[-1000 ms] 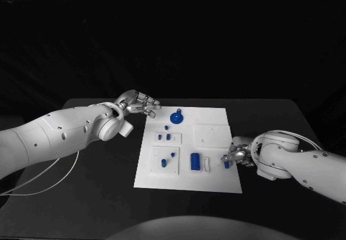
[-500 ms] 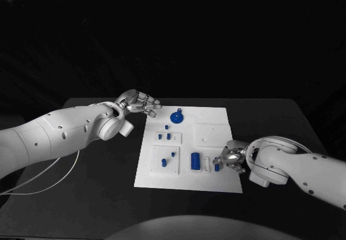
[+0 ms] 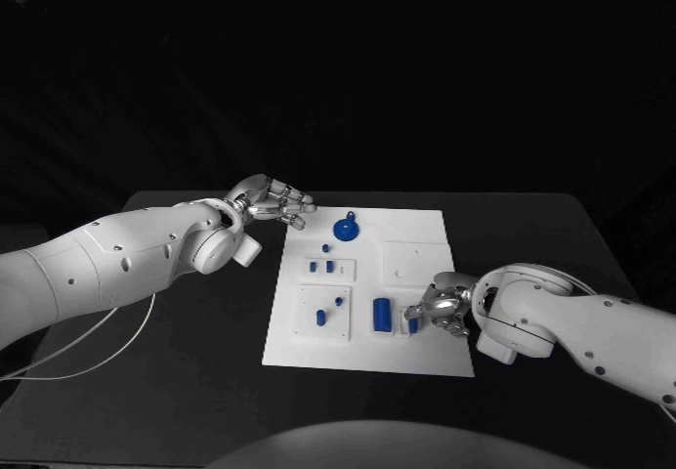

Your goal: Assemble the parts on the task board

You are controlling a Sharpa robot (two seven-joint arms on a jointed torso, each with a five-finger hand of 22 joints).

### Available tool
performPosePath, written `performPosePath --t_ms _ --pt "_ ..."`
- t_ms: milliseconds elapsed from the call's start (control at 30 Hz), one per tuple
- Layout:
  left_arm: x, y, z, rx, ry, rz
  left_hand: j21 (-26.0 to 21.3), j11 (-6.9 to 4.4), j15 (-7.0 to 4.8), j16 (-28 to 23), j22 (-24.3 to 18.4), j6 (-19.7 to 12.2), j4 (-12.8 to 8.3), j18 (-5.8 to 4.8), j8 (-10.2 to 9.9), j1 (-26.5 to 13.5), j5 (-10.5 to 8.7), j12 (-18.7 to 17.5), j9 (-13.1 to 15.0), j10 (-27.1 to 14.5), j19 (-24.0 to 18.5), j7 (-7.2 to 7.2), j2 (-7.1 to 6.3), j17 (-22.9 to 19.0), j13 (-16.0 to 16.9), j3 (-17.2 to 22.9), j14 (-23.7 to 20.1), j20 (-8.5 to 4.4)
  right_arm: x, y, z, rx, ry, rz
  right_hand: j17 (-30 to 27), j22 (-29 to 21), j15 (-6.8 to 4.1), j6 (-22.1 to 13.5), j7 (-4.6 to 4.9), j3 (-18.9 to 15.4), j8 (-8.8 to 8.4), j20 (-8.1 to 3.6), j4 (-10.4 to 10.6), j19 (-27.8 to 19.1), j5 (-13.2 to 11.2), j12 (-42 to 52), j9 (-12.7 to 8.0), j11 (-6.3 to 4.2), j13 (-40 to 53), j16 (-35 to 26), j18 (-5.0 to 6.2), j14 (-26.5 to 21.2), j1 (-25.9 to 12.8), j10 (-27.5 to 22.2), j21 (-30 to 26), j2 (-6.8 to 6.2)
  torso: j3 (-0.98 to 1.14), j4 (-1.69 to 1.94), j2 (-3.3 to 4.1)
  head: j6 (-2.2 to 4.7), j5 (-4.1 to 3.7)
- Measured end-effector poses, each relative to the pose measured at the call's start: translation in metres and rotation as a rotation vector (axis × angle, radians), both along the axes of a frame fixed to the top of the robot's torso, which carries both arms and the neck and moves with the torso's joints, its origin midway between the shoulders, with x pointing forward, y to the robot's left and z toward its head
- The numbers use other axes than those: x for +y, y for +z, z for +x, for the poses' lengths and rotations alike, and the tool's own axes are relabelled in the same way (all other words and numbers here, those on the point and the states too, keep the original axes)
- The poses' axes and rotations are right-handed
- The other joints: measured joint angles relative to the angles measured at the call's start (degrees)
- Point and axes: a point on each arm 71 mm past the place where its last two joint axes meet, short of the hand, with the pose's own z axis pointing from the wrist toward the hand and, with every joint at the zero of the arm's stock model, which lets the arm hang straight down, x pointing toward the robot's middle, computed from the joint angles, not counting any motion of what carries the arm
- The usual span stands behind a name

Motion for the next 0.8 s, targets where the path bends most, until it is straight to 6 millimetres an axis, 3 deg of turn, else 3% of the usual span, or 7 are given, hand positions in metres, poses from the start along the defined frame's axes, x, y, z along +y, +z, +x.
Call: performPosePath --t_ms 600,800 --pt "-0.001 0.000 0.000 0.004 -0.002 0.001 0.00 0.00 0.20 0.00 -0.30 0.00 0.00 0.00 0.00 0.02 0.00 0.00 0.00 0.00 0.21 0.00 -0.02 -0.01 0.00 0.00 -0.20 0.21 0.012 -0.005 0.002 -0.006 0.036 -0.021 0.00 0.00 0.01 0.06 -0.03 -0.32 0.01 0.00 -0.31 0.00 -0.40 -0.22 -0.26 0.00 -0.07 0.00 0.00 0.01 0.53 0.00 0.00 0.08 0.04 -0.03 0.01 -0.03 0.20" --pt "-0.001 0.000 0.000 0.005 -0.002 0.001 0.00 0.00 0.20 0.00 -0.30 0.01 0.00 0.01 0.00 0.02 0.00 0.00 0.00 0.00 0.21 0.00 -0.02 -0.01 0.00 0.00 -0.20 0.21 0.013 -0.004 0.002 -0.015 0.054 -0.035 -0.07 0.00 0.01 0.13 -0.02 -1.59 0.19 0.00 -1.59 0.00 -1.35 -0.46 -0.50 0.00 -0.29 0.00 0.00 0.01 1.23 0.01 -0.26 -0.13 0.04 -0.02 0.01 -0.09 0.21"
